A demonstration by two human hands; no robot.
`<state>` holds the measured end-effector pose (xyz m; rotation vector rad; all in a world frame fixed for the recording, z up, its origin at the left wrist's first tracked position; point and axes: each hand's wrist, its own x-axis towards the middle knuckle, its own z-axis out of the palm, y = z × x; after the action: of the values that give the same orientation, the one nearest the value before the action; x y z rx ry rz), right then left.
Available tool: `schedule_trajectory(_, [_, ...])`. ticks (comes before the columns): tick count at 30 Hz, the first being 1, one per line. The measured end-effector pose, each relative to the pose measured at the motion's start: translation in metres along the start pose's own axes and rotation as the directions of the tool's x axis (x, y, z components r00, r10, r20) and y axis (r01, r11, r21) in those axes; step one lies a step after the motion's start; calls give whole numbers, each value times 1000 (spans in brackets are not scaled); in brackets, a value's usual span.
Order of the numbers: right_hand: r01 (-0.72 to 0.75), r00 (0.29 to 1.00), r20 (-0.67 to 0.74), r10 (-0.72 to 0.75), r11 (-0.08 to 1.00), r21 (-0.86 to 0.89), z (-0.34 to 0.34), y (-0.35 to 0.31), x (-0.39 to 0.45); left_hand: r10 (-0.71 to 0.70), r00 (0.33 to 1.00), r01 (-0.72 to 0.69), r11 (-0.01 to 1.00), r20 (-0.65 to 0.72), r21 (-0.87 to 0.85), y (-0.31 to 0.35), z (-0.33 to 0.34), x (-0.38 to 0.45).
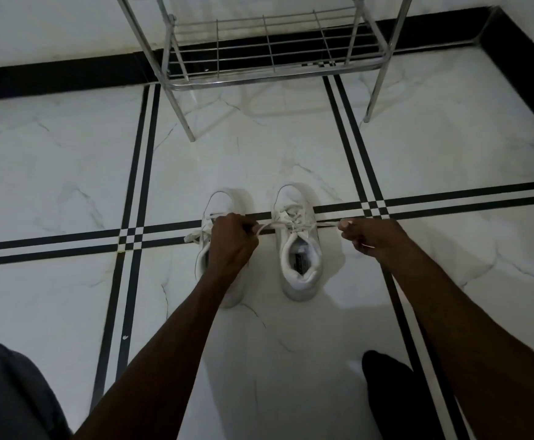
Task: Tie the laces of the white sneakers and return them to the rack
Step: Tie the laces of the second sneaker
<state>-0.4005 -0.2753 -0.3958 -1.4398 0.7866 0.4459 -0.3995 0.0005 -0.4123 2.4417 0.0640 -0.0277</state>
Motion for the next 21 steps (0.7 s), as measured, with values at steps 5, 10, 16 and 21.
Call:
schedule_trajectory(5, [-54, 996, -58, 60, 993, 108, 9, 8, 3, 5, 1000, -4, 998, -7, 70, 0, 3, -7])
schedule_trajectory(10, [-55, 989, -129, 69, 993, 107, 13, 7, 0, 22, 1000, -21, 991, -6, 135, -7, 0, -5])
schedule_trajectory(16, [-39, 993, -115, 39, 999, 7, 13, 9, 4, 36, 999, -41, 979, 26, 201, -13, 5, -9])
schedule_trajectory(21, [380, 909, 2, -417, 826, -417, 7, 4, 9, 107, 988, -133, 957, 114, 256, 1, -1, 4])
